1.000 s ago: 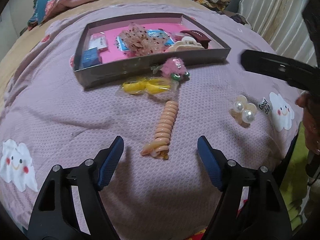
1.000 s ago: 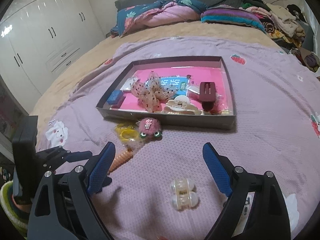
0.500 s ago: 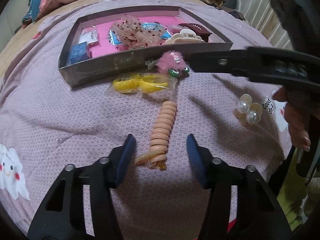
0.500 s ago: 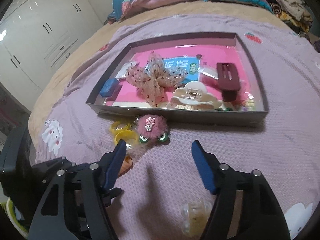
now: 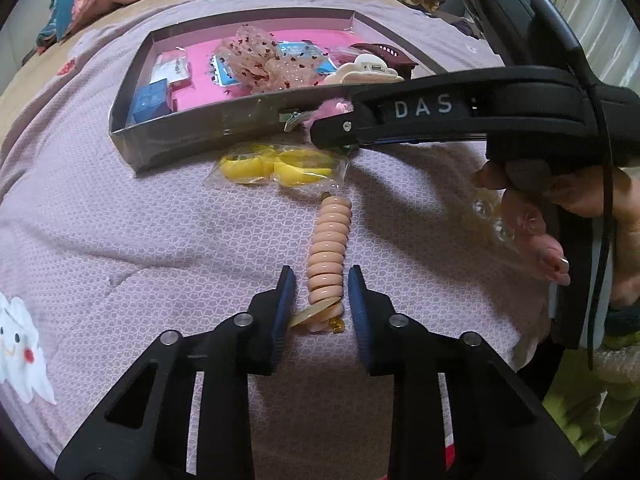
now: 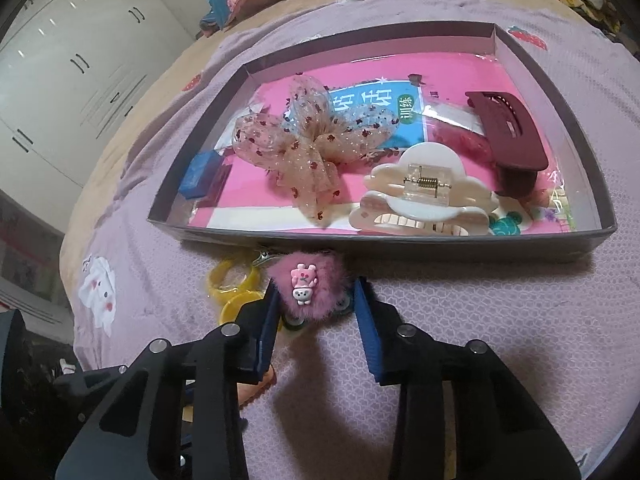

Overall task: Organize jewelry
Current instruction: 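Grasp peach coiled hair tie with left tool while right tool grasps pink pom-pom clip, then carry hair tie into tray with left tool while right tool releases pom-pom clip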

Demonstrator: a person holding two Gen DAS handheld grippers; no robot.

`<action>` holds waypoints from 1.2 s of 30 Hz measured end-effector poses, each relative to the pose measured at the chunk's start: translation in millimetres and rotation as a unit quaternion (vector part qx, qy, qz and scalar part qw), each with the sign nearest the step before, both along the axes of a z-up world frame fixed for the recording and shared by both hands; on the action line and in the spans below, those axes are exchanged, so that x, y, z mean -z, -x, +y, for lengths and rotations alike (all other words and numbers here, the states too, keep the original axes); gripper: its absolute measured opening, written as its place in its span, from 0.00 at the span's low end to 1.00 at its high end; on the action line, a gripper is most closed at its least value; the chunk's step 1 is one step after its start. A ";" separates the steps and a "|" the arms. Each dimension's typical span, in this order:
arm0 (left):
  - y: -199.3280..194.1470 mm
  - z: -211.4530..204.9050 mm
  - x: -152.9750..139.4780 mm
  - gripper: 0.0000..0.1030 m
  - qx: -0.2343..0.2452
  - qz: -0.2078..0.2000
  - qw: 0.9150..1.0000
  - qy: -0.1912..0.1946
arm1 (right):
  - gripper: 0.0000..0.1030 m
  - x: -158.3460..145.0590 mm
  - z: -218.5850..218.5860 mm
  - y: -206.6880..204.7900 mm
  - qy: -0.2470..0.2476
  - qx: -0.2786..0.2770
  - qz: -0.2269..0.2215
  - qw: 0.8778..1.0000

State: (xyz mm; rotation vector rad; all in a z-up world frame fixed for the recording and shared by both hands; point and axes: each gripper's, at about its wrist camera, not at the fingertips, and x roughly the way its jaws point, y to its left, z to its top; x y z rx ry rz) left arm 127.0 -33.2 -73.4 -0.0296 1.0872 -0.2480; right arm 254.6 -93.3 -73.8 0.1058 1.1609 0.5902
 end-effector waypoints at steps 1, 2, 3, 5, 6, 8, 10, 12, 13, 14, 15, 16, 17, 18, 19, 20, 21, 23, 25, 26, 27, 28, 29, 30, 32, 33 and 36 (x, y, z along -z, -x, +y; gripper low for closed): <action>1.1 0.4 -0.4 0.17 -0.001 0.000 1.000 0.001 | 0.32 -0.5 -1.2 1.0 -0.003 0.001 0.000 1.000; 2.8 1.1 -0.7 0.17 -0.001 0.000 1.000 0.003 | 0.31 -0.7 -2.8 1.9 -0.005 0.002 -0.001 1.000; 3.4 1.1 -0.9 0.17 -0.001 0.000 1.000 0.003 | 0.30 -1.6 -4.4 2.9 -0.006 0.003 -0.002 1.000; 5.2 0.1 -2.2 0.16 0.000 0.000 1.000 0.003 | 0.30 -4.2 -9.6 7.4 -0.009 0.007 -0.007 1.000; 6.2 -0.6 -3.0 0.16 0.002 0.000 1.000 0.003 | 0.30 -5.3 -12.6 9.6 -0.010 0.008 -0.010 1.000; 9.9 -2.6 -5.2 0.16 0.004 -0.001 1.000 0.004 | 0.30 -7.7 -20.5 13.6 -0.012 0.012 -0.014 1.000; 12.9 -4.7 -7.2 0.15 0.007 -0.002 1.000 0.005 | 0.30 -11.0 -31.7 19.1 -0.018 0.019 -0.017 1.000; 16.6 -7.6 -9.9 0.14 0.010 -0.003 1.000 0.006 | 0.30 -14.8 -41.4 23.3 -0.019 0.026 -0.022 0.999; 17.8 -8.8 -11.1 0.13 0.011 -0.003 1.000 0.006 | 0.30 -17.3 -47.0 25.6 -0.021 0.030 -0.025 0.999; 18.1 -9.7 -11.9 0.13 0.011 -0.004 1.000 0.006 | 0.30 -20.4 -53.5 28.8 -0.024 0.035 -0.029 0.999; 19.5 -11.3 -13.5 0.13 0.012 -0.004 1.000 0.006 | 0.30 -22.3 -58.2 31.2 -0.025 0.038 -0.032 0.998; 19.3 -12.3 -14.2 0.13 0.013 -0.005 1.000 0.006 | 0.30 -24.4 -63.1 33.7 -0.026 0.042 -0.036 0.998; 20.3 -14.1 -15.6 0.13 0.014 -0.006 1.000 0.005 | 0.30 -26.9 -69.1 36.7 -0.027 0.047 -0.040 0.998; 21.2 -15.7 -16.9 0.13 0.015 -0.007 1.000 0.004 | 0.30 -28.7 -74.1 39.4 -0.028 0.052 -0.043 0.997; 21.1 -16.6 -17.9 0.13 0.014 -0.008 1.000 0.003 | 0.30 -30.6 -79.3 41.6 -0.029 0.056 -0.046 0.997; 21.8 -18.1 -19.5 0.13 0.015 -0.009 1.000 0.003 | 0.30 -33.0 -85.9 44.8 -0.031 0.061 -0.049 0.996; 21.6 -18.9 -20.7 0.13 0.015 -0.009 1.000 0.003 | 0.30 -34.8 -90.8 47.4 -0.032 0.065 -0.052 0.996; 22.5 -21.2 -24.4 0.13 0.015 -0.012 1.000 0.002 | 0.30 -38.2 -98.4 52.3 -0.031 0.071 -0.060 0.995; 23.3 -22.5 -29.2 0.13 0.015 -0.017 1.000 0.002 | 0.30 -41.5 -106.6 56.6 -0.033 0.075 -0.065 0.995; 23.4 -23.9 -31.2 0.13 0.016 -0.018 1.000 0.001 | 0.30 -43.4 -110.9 59.1 -0.035 0.079 -0.068 0.994; 23.6 -25.6 -33.9 0.13 0.017 -0.020 1.000 0.000 | 0.30 -45.4 -114.6 61.2 -0.037 0.081 -0.071 0.993; 23.4 -27.0 -35.8 0.13 0.018 -0.021 1.000 -0.002 | 0.30 -46.7 -116.4 62.4 -0.039 0.081 -0.073 0.993; 23.7 -29.1 -38.1 0.13 0.020 -0.022 1.000 -0.006 | 0.30 -49.3 -120.5 64.6 -0.044 0.083 -0.078 0.992; 23.5 -30.9 -39.3 0.13 0.020 -0.023 0.999 -0.008 | 0.30 -51.1 -123.1 65.4 -0.047 0.085 -0.081 0.992; 24.0 -35.3 -43.7 0.13 0.021 -0.026 0.999 -0.014 | 0.30 -55.1 -127.1 67.4 -0.053 0.087 -0.085 0.991; 24.5 -36.6 -45.7 0.13 0.021 -0.027 0.999 -0.016 | 0.30 -56.9 -129.0 68.5 -0.056 0.086 -0.087 0.991; 25.5 -40.4 -51.3 0.13 0.022 -0.033 0.999 -0.019 | 0.30 -62.2 -134.4 71.8 -0.061 0.089 -0.094 0.990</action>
